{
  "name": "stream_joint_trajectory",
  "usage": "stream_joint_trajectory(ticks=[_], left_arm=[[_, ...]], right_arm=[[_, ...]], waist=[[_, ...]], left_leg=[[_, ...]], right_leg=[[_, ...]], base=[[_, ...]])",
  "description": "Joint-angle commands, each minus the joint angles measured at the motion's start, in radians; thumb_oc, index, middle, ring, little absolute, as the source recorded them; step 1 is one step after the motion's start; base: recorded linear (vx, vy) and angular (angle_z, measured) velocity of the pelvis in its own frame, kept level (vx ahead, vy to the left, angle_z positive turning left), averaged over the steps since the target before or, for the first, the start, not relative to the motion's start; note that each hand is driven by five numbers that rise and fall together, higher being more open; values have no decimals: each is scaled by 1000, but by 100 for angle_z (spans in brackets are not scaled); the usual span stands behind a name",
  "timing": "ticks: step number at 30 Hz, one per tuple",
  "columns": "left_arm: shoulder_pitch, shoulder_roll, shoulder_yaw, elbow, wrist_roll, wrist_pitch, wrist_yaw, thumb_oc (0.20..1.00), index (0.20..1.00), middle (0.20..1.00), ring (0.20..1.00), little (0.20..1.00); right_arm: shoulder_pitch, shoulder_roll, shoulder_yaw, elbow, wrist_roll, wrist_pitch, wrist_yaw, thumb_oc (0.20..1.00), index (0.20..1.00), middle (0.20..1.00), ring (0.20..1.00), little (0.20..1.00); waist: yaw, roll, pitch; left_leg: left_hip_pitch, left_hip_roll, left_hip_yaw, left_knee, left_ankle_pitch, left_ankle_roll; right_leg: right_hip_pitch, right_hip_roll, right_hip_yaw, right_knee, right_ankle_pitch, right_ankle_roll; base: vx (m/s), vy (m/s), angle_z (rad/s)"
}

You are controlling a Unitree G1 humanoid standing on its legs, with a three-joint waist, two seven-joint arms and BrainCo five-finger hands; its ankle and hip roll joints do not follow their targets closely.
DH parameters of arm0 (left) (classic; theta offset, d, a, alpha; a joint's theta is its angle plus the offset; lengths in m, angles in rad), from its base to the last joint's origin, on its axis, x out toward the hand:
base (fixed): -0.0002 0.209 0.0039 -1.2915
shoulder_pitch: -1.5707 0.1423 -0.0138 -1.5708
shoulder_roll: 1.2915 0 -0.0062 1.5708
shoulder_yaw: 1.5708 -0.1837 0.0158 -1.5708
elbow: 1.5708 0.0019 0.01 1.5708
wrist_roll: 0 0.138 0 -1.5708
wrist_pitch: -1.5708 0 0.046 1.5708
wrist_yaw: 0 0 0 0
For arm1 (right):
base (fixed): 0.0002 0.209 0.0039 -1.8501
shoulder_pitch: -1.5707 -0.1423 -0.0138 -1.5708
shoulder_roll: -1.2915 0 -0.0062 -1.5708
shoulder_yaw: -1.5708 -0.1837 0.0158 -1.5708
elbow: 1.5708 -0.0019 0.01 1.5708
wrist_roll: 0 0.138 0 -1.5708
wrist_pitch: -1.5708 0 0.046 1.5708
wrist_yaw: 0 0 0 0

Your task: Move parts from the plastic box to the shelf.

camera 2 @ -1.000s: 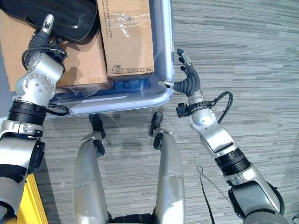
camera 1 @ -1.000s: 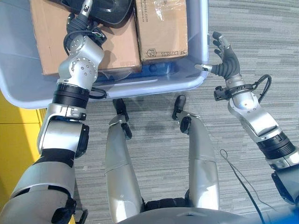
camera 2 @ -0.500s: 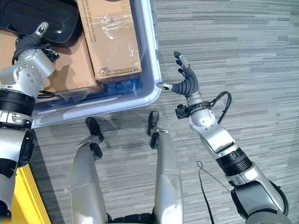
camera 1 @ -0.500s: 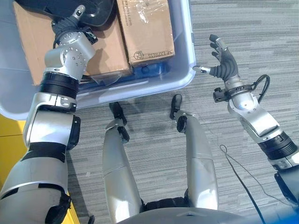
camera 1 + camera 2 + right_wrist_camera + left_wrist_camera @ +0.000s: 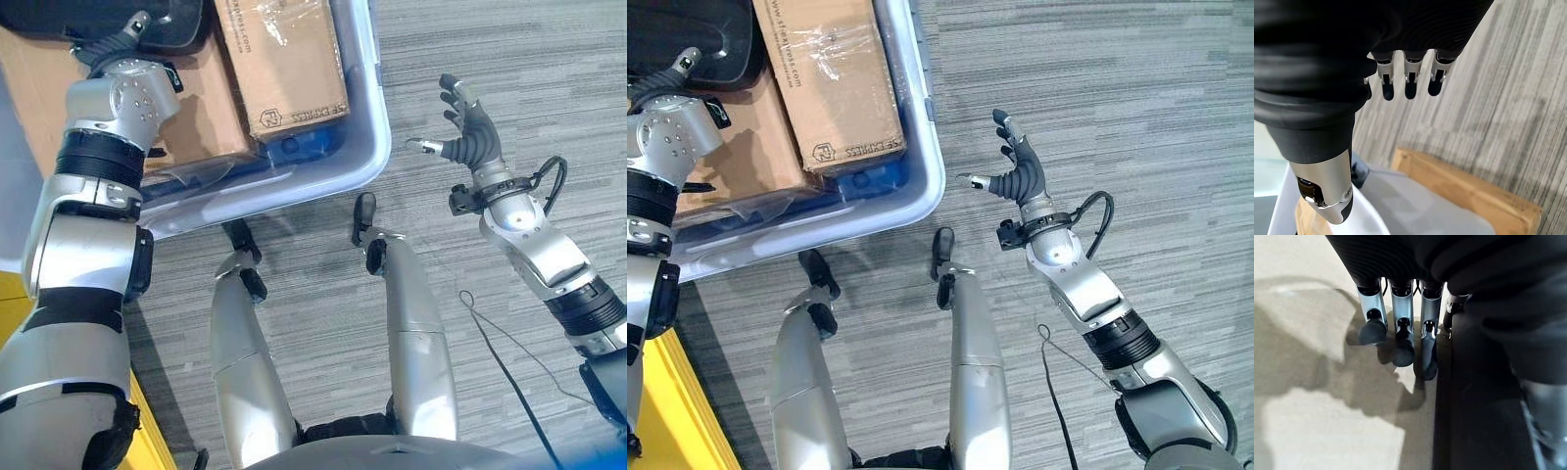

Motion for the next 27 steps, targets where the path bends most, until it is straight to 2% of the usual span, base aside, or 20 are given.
stream_joint_trajectory(ticks=[1, 2, 4, 8, 16, 27], left_arm=[[150, -76, 0, 185, 0, 125, -78, 1000, 1000, 1000, 1000, 1000], [149, -74, -2, 188, 11, 124, -87, 1000, 1000, 1000, 1000, 1000], [141, -71, -16, 206, -5, 138, -174, 1000, 1000, 1000, 1000, 1000], [129, -89, -33, 244, -4, 129, -219, 1000, 1000, 1000, 1000, 1000], [128, -96, -22, 283, -49, 83, -251, 1000, 1000, 1000, 1000, 1000], [140, -114, 2, 298, -44, 61, -298, 1000, 1000, 1000, 1000, 1000]], right_arm=[[9, -24, -34, -54, 20, -58, -4, 1000, 1000, 1000, 1000, 1000], [9, -25, -32, -53, 21, -59, -6, 1000, 1000, 1000, 1000, 1000], [4, -28, -27, -54, 29, -59, -10, 1000, 1000, 1000, 1000, 1000], [2, -39, -31, -59, 39, -58, -4, 1000, 1000, 1000, 1000, 1000], [11, -42, -31, -71, 38, -63, -8, 1000, 1000, 1000, 1000, 1000], [29, -51, -46, -96, 49, -59, -18, 1000, 1000, 1000, 1000, 1000]], waist=[[-36, -31, -7], [-37, -32, -7], [-43, -35, -7], [-57, -45, -7], [-68, -59, -7], [-77, -85, -7]], left_leg=[[-41, 102, 35, 158, -37, -40], [-42, 104, 36, 157, -36, -41], [-45, 108, 38, 160, -35, -42], [-50, 117, 43, 166, -39, -43], [-59, 130, 47, 165, -34, -52], [-100, 138, 30, 201, -52, -47]], right_leg=[[37, -30, -13, -66, 65, 79], [36, -29, -13, -67, 66, 79], [31, -25, -11, -64, 66, 79], [19, -23, -13, -62, 66, 79], [7, -20, -14, -71, 73, 82], [-31, -14, -17, -49, 71, 82]], base=[[21, -55, -8], [26, -50, -9], [15, -19, -8], [14, -25, -1], [9, -34, -1], [9, -21, -1]])
